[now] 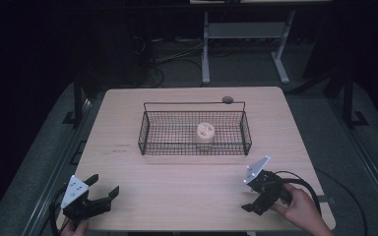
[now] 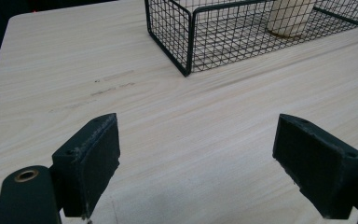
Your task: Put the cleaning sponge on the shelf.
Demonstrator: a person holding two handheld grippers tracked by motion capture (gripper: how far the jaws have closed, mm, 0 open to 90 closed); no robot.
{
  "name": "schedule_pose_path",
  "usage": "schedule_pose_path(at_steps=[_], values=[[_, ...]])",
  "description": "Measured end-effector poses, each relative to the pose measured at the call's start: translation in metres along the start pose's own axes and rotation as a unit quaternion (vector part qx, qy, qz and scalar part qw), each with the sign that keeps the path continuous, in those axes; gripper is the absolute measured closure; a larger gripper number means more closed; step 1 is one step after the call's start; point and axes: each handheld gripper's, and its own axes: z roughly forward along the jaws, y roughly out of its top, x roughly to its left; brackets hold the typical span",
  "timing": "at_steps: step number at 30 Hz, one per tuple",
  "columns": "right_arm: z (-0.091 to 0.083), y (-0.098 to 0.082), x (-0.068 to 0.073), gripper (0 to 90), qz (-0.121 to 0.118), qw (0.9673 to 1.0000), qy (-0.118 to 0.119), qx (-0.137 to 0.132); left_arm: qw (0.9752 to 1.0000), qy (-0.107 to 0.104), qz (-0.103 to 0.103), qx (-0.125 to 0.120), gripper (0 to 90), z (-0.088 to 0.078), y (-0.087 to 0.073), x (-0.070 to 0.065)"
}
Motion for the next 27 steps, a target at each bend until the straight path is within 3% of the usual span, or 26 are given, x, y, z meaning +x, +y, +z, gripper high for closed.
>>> schedule_pose_path(at_steps=[11,27], values=[[-0.002,-0.017,0.003,17.4,0.014,0.9995,-0.009,-0.025,1.0,0.0,0.003,0.003,14.1,0.001,0.0,-0.001],[0.002,-0.03,0.015,17.4,0.02,0.9988,-0.025,-0.036,0.9999,-0.002,0.01,0.004,14.1,0.003,0.001,-0.006]])
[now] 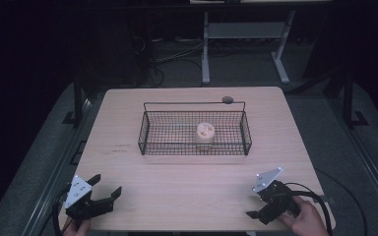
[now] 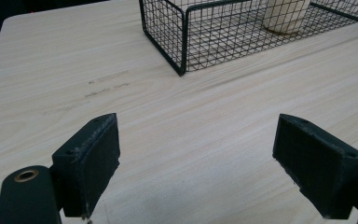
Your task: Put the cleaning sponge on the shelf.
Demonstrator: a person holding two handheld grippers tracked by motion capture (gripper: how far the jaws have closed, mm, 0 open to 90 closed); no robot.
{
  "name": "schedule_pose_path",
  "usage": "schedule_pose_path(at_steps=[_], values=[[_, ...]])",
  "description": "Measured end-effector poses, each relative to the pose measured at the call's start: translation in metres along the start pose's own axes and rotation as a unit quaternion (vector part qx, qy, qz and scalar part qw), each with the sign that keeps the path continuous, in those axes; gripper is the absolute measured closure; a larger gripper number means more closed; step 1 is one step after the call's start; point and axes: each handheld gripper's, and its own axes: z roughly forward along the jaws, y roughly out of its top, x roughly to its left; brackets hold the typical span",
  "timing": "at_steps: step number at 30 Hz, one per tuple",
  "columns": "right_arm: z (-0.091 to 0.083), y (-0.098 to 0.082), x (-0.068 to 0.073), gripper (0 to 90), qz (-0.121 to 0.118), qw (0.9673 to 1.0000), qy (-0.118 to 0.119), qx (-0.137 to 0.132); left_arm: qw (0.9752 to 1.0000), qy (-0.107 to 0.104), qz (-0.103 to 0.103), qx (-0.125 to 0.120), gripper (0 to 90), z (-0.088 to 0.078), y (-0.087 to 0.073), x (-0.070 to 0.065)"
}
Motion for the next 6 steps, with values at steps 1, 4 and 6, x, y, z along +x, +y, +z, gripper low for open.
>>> schedule_pose_path(at_steps=[1,4,6], values=[[0.0008,-0.0004,0.0004,17.4,-0.002,1.0,-0.002,-0.004,1.0,0.0,0.001,0.001,14.1,0.0003,0.0002,-0.0003],[0.0023,-0.0016,0.0021,17.3,0.0,1.0,-0.005,-0.001,1.0,-0.003,0.004,0.003,14.1,0.0017,0.0005,-0.0012],[0.0022,-0.0035,0.0026,17.3,0.004,0.9999,-0.001,-0.014,1.0,-0.001,0.004,0.003,14.0,0.0021,0.0009,-0.0017]])
